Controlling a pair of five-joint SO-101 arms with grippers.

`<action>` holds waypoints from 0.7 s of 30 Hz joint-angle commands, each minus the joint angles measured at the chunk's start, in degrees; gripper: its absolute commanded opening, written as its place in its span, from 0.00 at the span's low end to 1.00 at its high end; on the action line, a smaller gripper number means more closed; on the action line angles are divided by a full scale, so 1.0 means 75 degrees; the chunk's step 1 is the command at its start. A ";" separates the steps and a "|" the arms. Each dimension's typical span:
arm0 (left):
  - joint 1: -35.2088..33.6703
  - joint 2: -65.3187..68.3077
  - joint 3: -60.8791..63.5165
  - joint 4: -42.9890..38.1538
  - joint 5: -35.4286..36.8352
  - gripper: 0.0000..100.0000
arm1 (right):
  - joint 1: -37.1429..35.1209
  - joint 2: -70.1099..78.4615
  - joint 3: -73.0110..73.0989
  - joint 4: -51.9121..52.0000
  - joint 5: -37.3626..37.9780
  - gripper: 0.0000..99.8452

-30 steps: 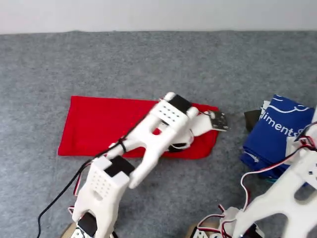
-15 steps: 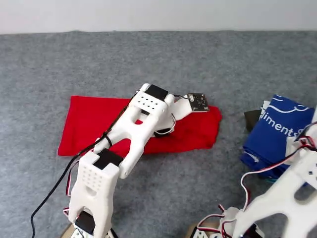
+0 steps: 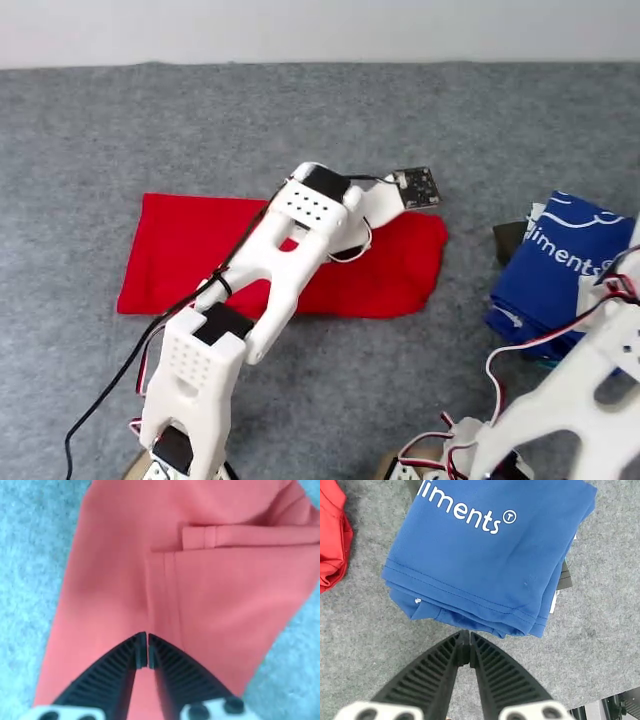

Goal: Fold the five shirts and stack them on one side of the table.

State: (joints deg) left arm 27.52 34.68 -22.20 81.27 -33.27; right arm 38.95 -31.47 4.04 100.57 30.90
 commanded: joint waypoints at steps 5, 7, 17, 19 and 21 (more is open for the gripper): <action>-0.0023 -0.0422 -0.1647 0.2508 0.0059 0.02 | 0.0006 -0.0217 -0.0035 0.0299 0.0000 0.01; -0.0082 -0.0563 -0.1541 0.2590 0.0105 0.02 | 0.0006 -0.0217 -0.0035 0.0299 0.0000 0.01; -0.0985 -0.0938 0.0791 0.1911 0.0070 0.02 | 0.0006 -0.0217 -0.0023 0.0299 0.0000 0.01; -0.1102 -0.0762 0.1026 0.1442 0.0070 0.02 | 0.0006 -0.0217 -0.0023 0.0299 0.0000 0.01; -0.1137 -0.0422 0.1096 0.1172 0.0070 0.02 | 0.0006 -0.0217 -0.0023 0.0299 0.0000 0.01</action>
State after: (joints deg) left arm 19.60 30.73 -14.20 93.58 -32.66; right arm 38.95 -31.56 4.13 100.57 30.90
